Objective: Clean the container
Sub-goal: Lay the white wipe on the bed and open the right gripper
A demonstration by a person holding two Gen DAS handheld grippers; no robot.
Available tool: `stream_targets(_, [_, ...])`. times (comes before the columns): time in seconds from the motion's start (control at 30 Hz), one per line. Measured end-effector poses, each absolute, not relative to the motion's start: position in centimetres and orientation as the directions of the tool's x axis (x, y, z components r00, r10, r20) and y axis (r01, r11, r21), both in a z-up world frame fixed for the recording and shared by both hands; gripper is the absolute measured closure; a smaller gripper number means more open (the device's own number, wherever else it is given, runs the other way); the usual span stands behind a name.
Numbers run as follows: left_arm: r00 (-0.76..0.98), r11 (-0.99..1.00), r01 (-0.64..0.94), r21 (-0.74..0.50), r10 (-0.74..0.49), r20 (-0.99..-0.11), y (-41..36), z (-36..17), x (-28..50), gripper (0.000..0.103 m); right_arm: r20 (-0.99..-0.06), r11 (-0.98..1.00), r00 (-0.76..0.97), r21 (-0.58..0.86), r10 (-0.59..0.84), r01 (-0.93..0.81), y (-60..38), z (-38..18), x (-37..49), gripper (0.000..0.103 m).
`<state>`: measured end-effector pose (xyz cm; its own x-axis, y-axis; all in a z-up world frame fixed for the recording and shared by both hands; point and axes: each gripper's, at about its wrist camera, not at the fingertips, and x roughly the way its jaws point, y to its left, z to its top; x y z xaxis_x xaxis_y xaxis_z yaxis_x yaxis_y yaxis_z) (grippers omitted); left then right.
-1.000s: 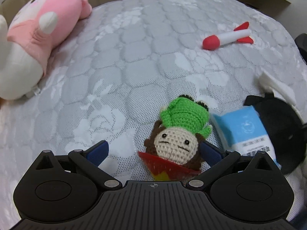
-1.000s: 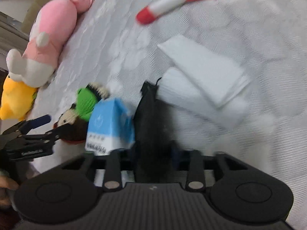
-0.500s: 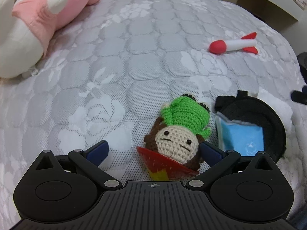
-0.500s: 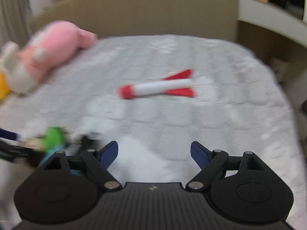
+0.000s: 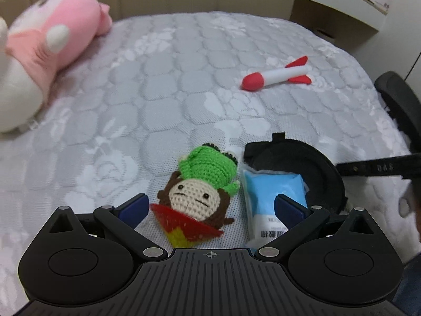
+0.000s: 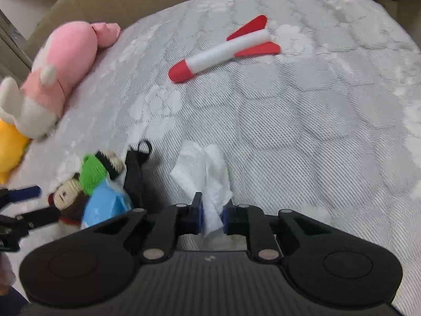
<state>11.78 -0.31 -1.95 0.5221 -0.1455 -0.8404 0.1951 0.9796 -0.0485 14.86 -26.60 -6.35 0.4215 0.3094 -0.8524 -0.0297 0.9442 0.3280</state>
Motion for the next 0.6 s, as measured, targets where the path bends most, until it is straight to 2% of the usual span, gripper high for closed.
stream_targets(0.1, [0.533,0.981,0.194,-0.021,-0.123,-0.837,-1.2,-1.5,10.3,0.000,-0.882,0.973,0.415,0.226,0.221,-0.038,-25.5,-6.1,13.9,0.081])
stream_targets(0.17, [0.533,0.980,0.196,-0.035,-0.137,-0.835,-1.6,-1.3,9.0,0.000,-0.882,0.971,0.410,0.238,0.230,-0.032,-25.4,-5.9,13.6,0.075])
stream_targets(0.23, [0.534,0.978,0.201,-0.051,-0.153,-0.831,-1.8,-1.1,7.9,0.000,-0.882,0.966,0.402,0.258,0.247,-0.029,-25.2,-5.9,13.4,0.059])
stream_targets(0.27, [0.537,0.978,0.201,-0.054,-0.156,-0.829,-1.9,-1.1,7.4,0.000,-0.881,0.962,0.394,0.272,0.260,-0.027,-25.2,-6.0,13.4,0.043])
stream_targets(0.3, [0.541,0.978,0.200,-0.050,-0.153,-0.827,-2.0,-1.1,7.0,0.000,-0.881,0.958,0.386,0.285,0.272,-0.024,-25.1,-6.1,13.2,0.034])
stream_targets(0.37, [0.547,0.979,0.199,-0.040,-0.145,-0.825,-2.2,-1.1,6.4,0.000,-0.877,0.958,0.400,0.286,0.266,-0.011,-25.2,-5.7,12.4,0.027])
stream_targets(0.43, [0.534,0.981,0.191,-0.029,-0.129,-0.836,-2.3,-1.5,6.3,0.000,-0.865,0.975,0.465,0.221,0.187,0.019,-25.3,-4.6,11.4,0.019])
stream_targets(0.5, [0.526,0.987,0.163,-0.006,-0.092,-0.845,-2.1,-2.1,6.7,0.000,-0.841,0.985,0.533,0.158,0.095,0.074,-25.6,-3.3,10.2,0.004])
stream_targets(0.6, [0.544,0.995,0.091,0.037,-0.019,-0.839,-1.5,-2.3,7.0,0.000,-0.808,0.974,0.587,0.172,0.054,0.148,-26.4,-1.9,8.2,0.001])
